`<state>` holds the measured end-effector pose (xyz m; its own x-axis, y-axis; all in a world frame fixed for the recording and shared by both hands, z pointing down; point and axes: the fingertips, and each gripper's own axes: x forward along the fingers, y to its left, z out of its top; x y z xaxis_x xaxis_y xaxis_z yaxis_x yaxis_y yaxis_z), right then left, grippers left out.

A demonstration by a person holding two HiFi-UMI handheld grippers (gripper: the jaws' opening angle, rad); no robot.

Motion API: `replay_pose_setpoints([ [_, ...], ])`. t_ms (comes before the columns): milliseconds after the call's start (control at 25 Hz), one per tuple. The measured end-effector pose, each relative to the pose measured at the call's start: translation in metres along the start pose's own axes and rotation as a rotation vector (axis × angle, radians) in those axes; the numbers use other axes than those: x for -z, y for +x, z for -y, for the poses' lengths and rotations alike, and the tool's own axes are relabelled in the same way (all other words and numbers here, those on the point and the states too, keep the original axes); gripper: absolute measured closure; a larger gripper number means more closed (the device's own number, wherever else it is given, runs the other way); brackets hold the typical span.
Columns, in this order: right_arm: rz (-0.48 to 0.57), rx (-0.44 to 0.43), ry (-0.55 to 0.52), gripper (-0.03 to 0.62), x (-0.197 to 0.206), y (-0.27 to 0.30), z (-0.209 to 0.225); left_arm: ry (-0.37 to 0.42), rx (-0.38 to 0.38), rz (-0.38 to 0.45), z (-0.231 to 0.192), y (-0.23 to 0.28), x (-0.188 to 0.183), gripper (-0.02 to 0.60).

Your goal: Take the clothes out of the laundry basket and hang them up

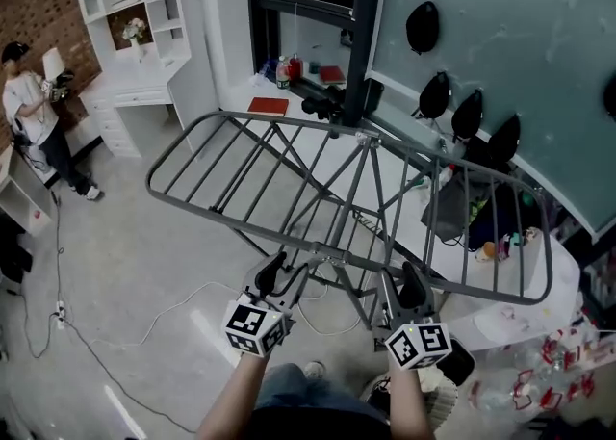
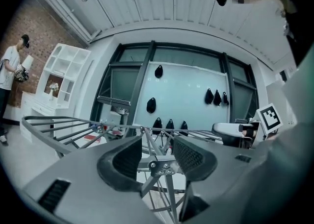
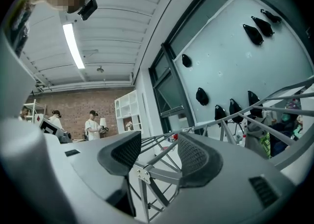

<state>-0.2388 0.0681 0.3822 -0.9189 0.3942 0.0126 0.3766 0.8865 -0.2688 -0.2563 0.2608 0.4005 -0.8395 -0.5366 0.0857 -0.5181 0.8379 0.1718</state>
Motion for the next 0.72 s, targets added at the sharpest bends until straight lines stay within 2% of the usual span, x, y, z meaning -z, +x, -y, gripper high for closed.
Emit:
replay_pose_setpoints([
  [360, 0.038, 0.085, -0.002, 0.378, -0.014, 0.013, 0.013, 0.02, 0.126, -0.038, 0.0, 0.041, -0.009, 0.383],
  [720, 0.085, 0.23, 0.003, 0.378, -0.021, -0.009, 0.03, 0.058, 0.354, -0.068, 0.05, 0.064, -0.013, 0.383],
])
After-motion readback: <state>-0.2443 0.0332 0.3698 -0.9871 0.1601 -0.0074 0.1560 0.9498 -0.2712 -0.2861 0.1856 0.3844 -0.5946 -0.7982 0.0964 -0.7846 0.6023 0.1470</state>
